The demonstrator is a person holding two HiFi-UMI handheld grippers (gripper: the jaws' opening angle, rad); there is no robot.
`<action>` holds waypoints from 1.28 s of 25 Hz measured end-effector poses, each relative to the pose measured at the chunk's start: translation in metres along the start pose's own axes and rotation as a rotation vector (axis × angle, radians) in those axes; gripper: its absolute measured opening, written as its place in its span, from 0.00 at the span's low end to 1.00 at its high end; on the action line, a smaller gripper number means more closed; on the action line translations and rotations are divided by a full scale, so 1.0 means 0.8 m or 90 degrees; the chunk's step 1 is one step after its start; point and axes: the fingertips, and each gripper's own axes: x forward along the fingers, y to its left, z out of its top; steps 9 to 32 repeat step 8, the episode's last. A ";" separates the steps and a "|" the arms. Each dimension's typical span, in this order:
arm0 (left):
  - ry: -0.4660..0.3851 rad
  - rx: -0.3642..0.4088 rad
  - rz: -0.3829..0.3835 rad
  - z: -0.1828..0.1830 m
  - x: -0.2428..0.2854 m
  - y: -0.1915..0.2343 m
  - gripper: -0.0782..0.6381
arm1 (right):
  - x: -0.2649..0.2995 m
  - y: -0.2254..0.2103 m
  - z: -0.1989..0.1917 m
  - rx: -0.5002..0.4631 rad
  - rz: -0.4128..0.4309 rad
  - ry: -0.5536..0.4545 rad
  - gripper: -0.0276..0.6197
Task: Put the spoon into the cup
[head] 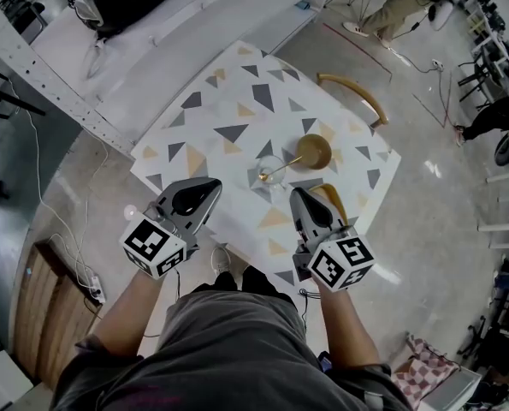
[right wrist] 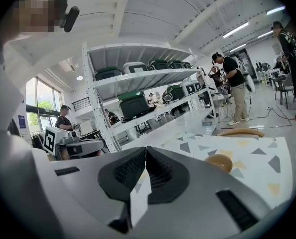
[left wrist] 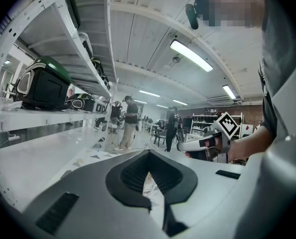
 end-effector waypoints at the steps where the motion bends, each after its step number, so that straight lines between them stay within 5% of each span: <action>1: 0.000 0.001 0.000 0.000 0.001 0.000 0.13 | 0.000 -0.001 0.000 0.000 0.000 0.000 0.08; 32: 0.002 -0.007 0.006 0.002 0.010 -0.001 0.13 | 0.002 -0.010 -0.002 0.003 0.002 0.002 0.08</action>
